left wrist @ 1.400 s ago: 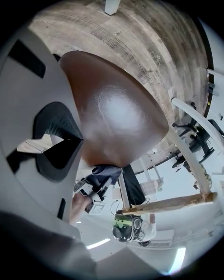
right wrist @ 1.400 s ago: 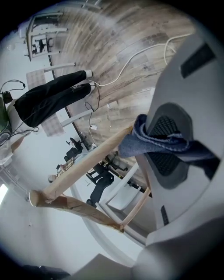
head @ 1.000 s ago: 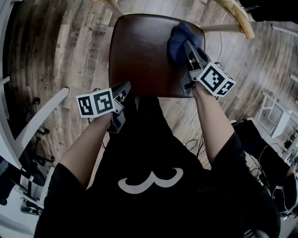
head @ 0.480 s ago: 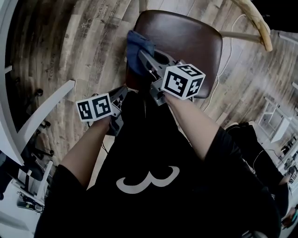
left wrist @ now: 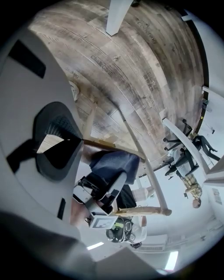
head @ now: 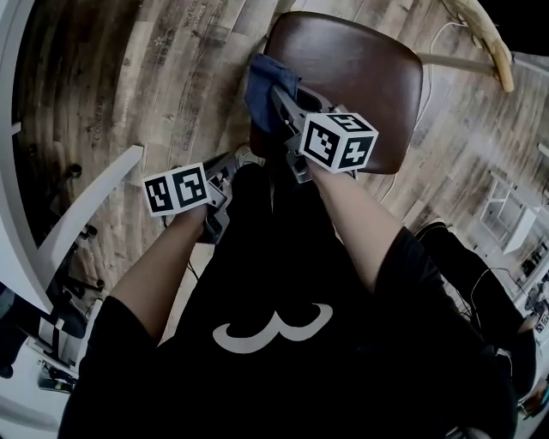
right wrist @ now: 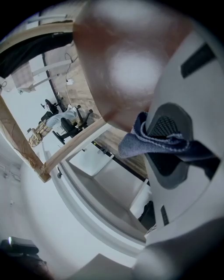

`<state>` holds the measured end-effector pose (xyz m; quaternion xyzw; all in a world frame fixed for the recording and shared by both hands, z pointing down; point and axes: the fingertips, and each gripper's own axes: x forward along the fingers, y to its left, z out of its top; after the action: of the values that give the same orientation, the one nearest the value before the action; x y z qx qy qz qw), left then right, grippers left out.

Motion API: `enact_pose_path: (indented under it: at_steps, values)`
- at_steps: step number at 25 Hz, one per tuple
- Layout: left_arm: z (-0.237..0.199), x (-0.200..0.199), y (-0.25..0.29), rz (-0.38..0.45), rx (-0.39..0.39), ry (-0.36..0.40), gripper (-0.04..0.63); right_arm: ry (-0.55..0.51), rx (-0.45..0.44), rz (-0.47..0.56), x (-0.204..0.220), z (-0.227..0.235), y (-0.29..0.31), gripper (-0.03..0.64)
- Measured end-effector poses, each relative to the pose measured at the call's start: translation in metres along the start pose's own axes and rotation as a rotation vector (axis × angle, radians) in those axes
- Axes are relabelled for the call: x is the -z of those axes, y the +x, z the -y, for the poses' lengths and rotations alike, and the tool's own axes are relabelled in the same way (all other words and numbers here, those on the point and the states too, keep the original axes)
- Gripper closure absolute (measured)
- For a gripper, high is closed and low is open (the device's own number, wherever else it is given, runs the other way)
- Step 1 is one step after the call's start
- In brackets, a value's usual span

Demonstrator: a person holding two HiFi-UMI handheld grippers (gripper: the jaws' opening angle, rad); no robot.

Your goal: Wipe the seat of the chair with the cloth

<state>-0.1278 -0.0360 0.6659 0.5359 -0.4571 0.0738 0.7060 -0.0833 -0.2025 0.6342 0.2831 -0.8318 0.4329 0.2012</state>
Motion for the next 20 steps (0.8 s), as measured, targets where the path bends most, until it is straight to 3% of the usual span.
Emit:
enact_pose_path:
  at_steps: [7, 20]
  values:
    - [-0.004, 0.002, -0.004, -0.047, 0.002, 0.048, 0.583, -0.082, 0.108, -0.028, 0.011, 0.015, 0.002, 0.563]
    - [-0.018, 0.014, -0.002, -0.082, -0.016, 0.074, 0.583, -0.101, 0.186, -0.001, 0.01, 0.031, -0.007, 0.563]
